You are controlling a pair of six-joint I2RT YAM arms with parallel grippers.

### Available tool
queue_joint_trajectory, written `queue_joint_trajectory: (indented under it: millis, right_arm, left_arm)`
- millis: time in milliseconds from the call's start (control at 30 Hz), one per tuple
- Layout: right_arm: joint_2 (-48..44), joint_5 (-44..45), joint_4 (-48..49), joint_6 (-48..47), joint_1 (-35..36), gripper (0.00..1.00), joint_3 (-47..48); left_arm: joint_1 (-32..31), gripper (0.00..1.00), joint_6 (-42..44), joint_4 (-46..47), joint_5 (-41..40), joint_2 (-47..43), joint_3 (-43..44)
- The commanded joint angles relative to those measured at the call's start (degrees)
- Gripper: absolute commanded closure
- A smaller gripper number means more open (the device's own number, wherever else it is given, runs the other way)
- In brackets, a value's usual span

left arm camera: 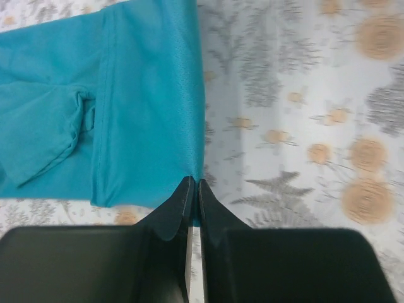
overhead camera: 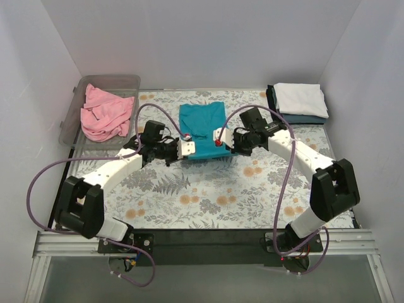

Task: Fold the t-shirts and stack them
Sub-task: Fold the tshirt

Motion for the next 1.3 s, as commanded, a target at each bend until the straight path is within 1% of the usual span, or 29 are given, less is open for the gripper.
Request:
queue_joint_trajectory:
  millis: [0, 67, 100, 133, 167, 233, 267, 367, 433, 500, 533, 567, 600, 633, 700, 733, 767, 800, 833, 900, 933, 967, 1000, 1033, 1067, 1100, 1167, 1200, 1267]
  right_arm:
    - [-5.98, -2.67, -6.37, 1.43, 2.25, 0.99, -3.19]
    - [-9.93, -4.77, -9.45, 2.14, 4.61, 0.99, -4.68]
    - [-11.51, -5.22, -11.64, 2.93, 5.85, 0.99, -5.39]
    - [-14.92, -5.4, -12.36, 3.37, 6.99, 0.99, -7.4]
    - [-16.61, -5.05, -12.89, 3.89, 9.87, 0.99, -8.2]
    - [-20.12, -4.96, -14.12, 5.56, 12.18, 0.99, -9.35]
    - [-20.49, -5.31, -14.47, 6.44, 13.75, 0.99, -9.18]
    - [-19.44, -6.72, -16.23, 7.68, 14.12, 0.99, -7.16]
    - [-17.17, -6.02, -16.59, 6.46, 14.12, 0.99, -5.67]
    - [-15.05, -4.61, -16.85, 4.26, 13.86, 0.99, -2.33]
    - [-12.78, -4.61, -16.94, 3.73, 13.59, 0.99, -1.01]
    - [-11.54, -5.05, -16.85, 2.42, 12.9, 0.99, 1.61]
    - [-10.05, -5.14, -16.85, 1.71, 12.54, 0.99, 2.94]
    - [-7.07, -5.31, -16.85, 1.18, 12.1, 0.99, 4.26]
    - [-3.63, -5.75, -16.85, -0.58, 10.35, 0.99, 8.73]
    - [-0.22, -5.84, -16.76, -1.28, 9.73, 0.99, 10.41]
    - [1.55, -6.1, -16.67, -1.98, 8.51, 0.99, 11.9]
    - [3.48, -6.28, -16.59, -3.12, 7.89, 0.99, 15.49]
    - [7.77, -6.19, -16.59, -3.39, 7.44, 0.99, 17.26]
    - [12.53, -6.72, -16.5, -3.92, 5.69, 0.99, 20.78]
    - [16.99, -7.07, -16.5, -4.1, 4.99, 0.99, 23.75]
    - [19.13, -7.42, -16.41, -4.27, 3.76, 0.99, 25.35]
    - [23.15, -7.6, -16.06, -4.36, 3.31, 0.99, 26.67]
    - [24.93, -7.6, -16.14, -3.93, 2.87, 0.99, 29.03]
    - [26.43, -7.6, -15.97, -4.01, 2.17, 0.99, 29.67]
    - [28.71, -7.69, -15.62, -4.01, 1.91, 0.99, 30.02]
    - [30.04, -7.51, -14.14, -3.75, 1.64, 0.99, 29.68]
    - [30.74, -7.16, -13.43, -3.49, 1.64, 0.99, 28.98]
    - [31.19, -6.63, -12.02, -3.13, 1.64, 0.99, 27.31]
  left_arm:
    - [-0.99, 1.0, 3.57, -13.63, 6.2, -6.99, -1.42]
    - [-1.52, 1.0, 4.54, -18.31, 9.18, -10.4, -1.51]
    - [-1.61, 1.0, 4.8, -23.03, 10.5, -11.56, -1.42]
    - [-1.61, 1.0, 5.07, -25.08, 11.48, -12.79, -1.33]
    - [-1.7, 1.0, 5.5, -27.1, 13.57, -15.23, -1.42]
    - [-2.31, 1.0, 6.64, -32.29, 14.91, -17.71, -2.12]
    - [-2.58, 1.0, 7.26, -33.61, 15.26, -19.98, -2.38]
    - [-2.93, 1.0, 6.83, -36.6, 15.44, -22.89, -3.27]
    - [-2.93, 1.0, 3.59, -36.44, 14.48, -22.91, -2.4]
    - [-2.41, 1.0, 0.78, -34.95, 12.2, -20.37, -1.08]
    - [-1.62, 1.0, 0.33, -34.51, 12.01, -19.05, 0.93]
    - [-0.13, 1.0, -0.11, -33.98, 12.8, -15.91, 2.17]
    - [3.8, 1.0, 0.23, -33.63, 14.02, -14.05, 3.57]
    - [5.67, 1.0, 1.19, -33.71, 16.64, -9.94, 6.72]
    - [9.0, 1.0, 3.03, -33.97, 17.2, -5.52, 10.08]
    - [9.72, 1.0, 4.96, -33.89, 17.37, -3.59, 11.4]
    - [10.34, 1.0, 4.89, -33.28, 17.29, -0.09, 13.24]
    - [11.73, 1.0, 4.63, -30.75, 17.37, 1.51, 13.78]
    - [12.36, 1.0, 4.63, -29.5, 17.29, 3.09, 14.13]
    - [13.15, 1.0, 4.89, -25.83, 15.27, 7.93, 15.01]
    - [13.42, 1.0, 4.11, -23.89, 14.57, 9.42, 15.19]
    - [13.51, 1.0, 2.88, -22.3, 13.34, 12.31, 15.45]
    - [13.68, 1.0, 1.91, -19.15, 12.98, 13.56, 15.98]
    - [13.68, 1.0, 0.86, -17.21, 12.37, 15.83, 16.07]
    - [13.68, 1.0, -1.85, -12.84, 11.32, 16.81, 16.07]
    - [13.68, 1.0, -2.31, -11.57, 10.96, 17.87, 16.5]
    - [13.68, 1.0, -3.19, -10.08, 10.26, 21.38, 17.82]
    - [13.68, 1.0, -5.72, -8.59, 9.21, 22.52, 18.61]
    - [13.68, 1.0, -7.32, -8.83, 8.67, 25.25, 20.9]
